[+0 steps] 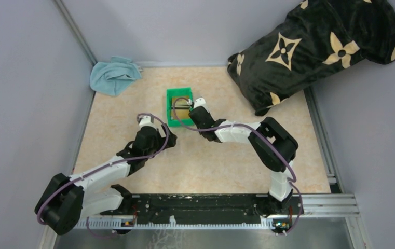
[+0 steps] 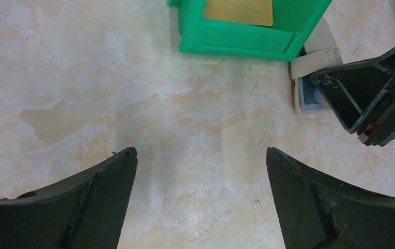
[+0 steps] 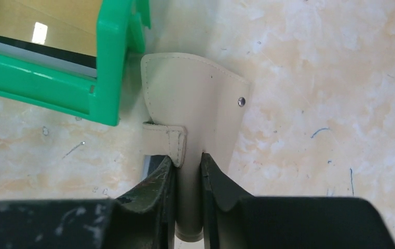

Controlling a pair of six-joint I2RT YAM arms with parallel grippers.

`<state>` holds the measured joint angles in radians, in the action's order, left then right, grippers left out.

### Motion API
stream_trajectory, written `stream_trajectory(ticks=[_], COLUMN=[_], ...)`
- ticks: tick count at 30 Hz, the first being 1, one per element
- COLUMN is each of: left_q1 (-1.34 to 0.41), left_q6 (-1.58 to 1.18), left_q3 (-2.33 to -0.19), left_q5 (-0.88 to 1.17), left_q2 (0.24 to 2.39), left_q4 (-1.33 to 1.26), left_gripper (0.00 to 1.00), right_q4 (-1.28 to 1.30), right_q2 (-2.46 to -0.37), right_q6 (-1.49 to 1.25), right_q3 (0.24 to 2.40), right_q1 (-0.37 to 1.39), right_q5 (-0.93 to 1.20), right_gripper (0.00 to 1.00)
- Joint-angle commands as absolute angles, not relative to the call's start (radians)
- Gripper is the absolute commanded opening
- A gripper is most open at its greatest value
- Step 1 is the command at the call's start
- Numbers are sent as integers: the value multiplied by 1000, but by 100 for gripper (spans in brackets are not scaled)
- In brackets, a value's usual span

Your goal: Take the credit cards out of the card holder

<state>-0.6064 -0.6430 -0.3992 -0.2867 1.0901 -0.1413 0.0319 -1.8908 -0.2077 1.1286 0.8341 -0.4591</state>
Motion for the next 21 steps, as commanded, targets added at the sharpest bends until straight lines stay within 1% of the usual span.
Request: stream_trajectory(ticks=[1,5,6,7,13,18,20,21], left_q1=[-606,-606,-606,-606,-606,-606,-606,-606], left_q6=[-657,-661,-662,-662,-671,-682,-686,-687], left_q3=[-400,-401,-399,-400,-403,-404,-403,-404], left_q5=[-271,-257,-254,-252,-234,-199,-195,-194], left_q2=[1113,1122,1125,1127,1123,1112,1111,1113], left_q4=[-155,-165,-169,-172,-189,-217,-223,-228], left_gripper=[99,99,99,99,99,99,99,99], right_q4=[88,80,74,67,25,-100,-205,-269], right_q2=[-1829,-1743,-1720,-1697,-1598,-1577,-1589,-1611], right_q6=[-235,-246,-251,-255,-340,-468,-553,-622], right_q3=[1124,1105,1098,1090,1033,937,878,845], right_q1=[839,838,838,838,834,819,805,793], right_q5=[-474,-412,-384,-346,-69,232,345,405], right_gripper=[12,7,1,0,0,0,11,15])
